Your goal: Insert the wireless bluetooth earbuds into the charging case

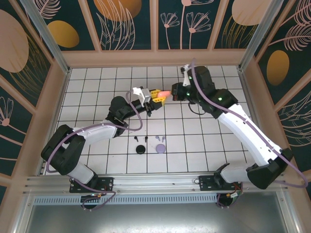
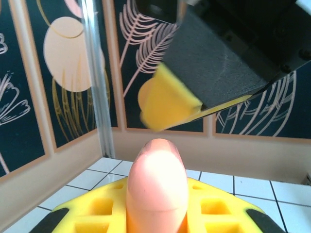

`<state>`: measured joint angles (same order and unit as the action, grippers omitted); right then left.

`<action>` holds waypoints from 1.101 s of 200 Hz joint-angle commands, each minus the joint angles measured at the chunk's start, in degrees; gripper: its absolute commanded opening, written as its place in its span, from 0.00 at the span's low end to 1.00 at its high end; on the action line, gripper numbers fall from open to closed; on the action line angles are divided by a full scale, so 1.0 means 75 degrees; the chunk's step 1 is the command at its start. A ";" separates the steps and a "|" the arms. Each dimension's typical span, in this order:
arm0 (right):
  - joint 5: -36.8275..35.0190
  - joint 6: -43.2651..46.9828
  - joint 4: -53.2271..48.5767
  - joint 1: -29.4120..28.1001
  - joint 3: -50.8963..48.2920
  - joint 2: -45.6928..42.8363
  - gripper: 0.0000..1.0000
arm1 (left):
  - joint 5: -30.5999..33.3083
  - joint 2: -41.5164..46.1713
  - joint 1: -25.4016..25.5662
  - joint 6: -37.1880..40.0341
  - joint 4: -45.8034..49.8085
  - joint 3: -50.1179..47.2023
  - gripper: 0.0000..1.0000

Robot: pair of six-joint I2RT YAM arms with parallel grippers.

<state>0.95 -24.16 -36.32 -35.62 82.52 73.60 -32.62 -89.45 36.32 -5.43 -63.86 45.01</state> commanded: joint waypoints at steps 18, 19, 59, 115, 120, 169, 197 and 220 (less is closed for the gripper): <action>-0.0570 -0.0968 0.0915 0.0807 -0.1194 -0.0891 0.08 | 0.0659 -0.0681 -0.0056 -0.1397 0.0657 0.0550 0.00; -0.0583 -0.0982 0.0922 0.0815 -0.1229 -0.0905 0.08 | 0.0664 -0.0711 -0.0058 -0.1438 0.0712 0.0567 0.00; -0.0597 -0.1308 0.1420 0.0870 -0.2726 -0.1263 0.16 | 0.0842 -0.2301 -0.0052 -0.3293 0.3205 0.2060 0.00; -0.0607 -0.1559 0.1701 0.0870 -0.3728 -0.1604 0.33 | 0.1045 -0.3757 -0.0060 -0.5324 0.3559 0.2588 0.00; -0.0617 -0.1565 0.1704 0.0870 -0.3753 -0.1610 0.35 | 0.1106 -0.3854 -0.0049 -0.5401 0.3697 0.2658 0.00; -0.0642 -0.1612 0.1701 0.0858 -0.3899 -0.1780 0.44 | 0.1291 -0.4372 -0.0055 -0.5756 0.4687 0.3107 0.00; -0.0642 -0.1618 0.1701 0.0858 -0.3970 -0.1850 0.48 | 0.1551 -0.4492 -0.0050 -0.5687 0.5361 0.3314 0.07; -0.0653 -0.1617 0.1706 0.0849 -0.3991 -0.1927 0.51 | 0.1599 -0.4695 -0.0049 -0.5510 0.6032 0.3624 0.16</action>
<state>-3.18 -35.79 -25.02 -29.34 53.36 60.86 -21.89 -122.65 36.05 -47.03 -25.47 69.19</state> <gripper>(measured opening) 0.500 0.234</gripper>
